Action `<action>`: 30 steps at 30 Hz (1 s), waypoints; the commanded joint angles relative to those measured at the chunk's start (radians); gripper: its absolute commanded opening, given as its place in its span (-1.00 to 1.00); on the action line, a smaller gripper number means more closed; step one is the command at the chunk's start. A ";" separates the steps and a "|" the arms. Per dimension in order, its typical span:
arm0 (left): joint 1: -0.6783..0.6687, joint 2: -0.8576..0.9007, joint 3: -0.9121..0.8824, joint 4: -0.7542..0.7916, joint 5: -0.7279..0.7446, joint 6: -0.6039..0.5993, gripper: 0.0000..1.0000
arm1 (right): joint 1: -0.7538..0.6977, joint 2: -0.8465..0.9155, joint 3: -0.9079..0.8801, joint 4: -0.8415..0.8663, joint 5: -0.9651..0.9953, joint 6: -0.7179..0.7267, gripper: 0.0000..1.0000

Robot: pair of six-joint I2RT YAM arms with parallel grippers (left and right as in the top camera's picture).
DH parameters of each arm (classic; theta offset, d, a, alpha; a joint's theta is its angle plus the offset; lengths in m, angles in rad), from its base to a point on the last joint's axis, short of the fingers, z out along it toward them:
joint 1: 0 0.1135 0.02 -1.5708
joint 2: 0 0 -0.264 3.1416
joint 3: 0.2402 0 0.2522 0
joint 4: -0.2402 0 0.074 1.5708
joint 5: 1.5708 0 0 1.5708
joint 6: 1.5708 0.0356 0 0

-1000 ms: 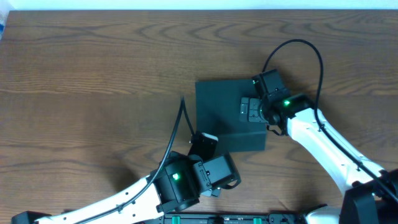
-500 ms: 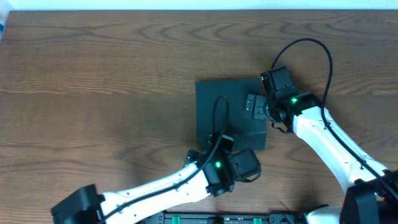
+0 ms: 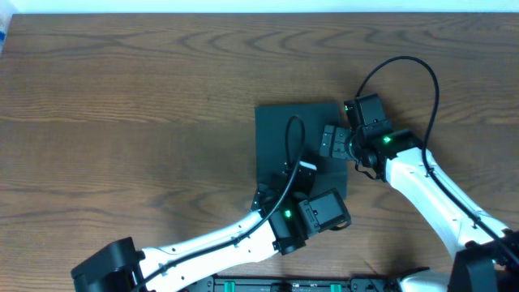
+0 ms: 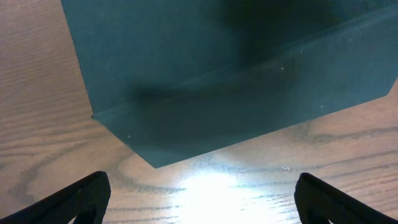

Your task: Pack container

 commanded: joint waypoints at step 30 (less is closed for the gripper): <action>-0.002 0.184 -0.003 0.124 0.035 -0.266 0.91 | -0.018 0.074 -0.094 -0.044 0.129 -0.029 0.98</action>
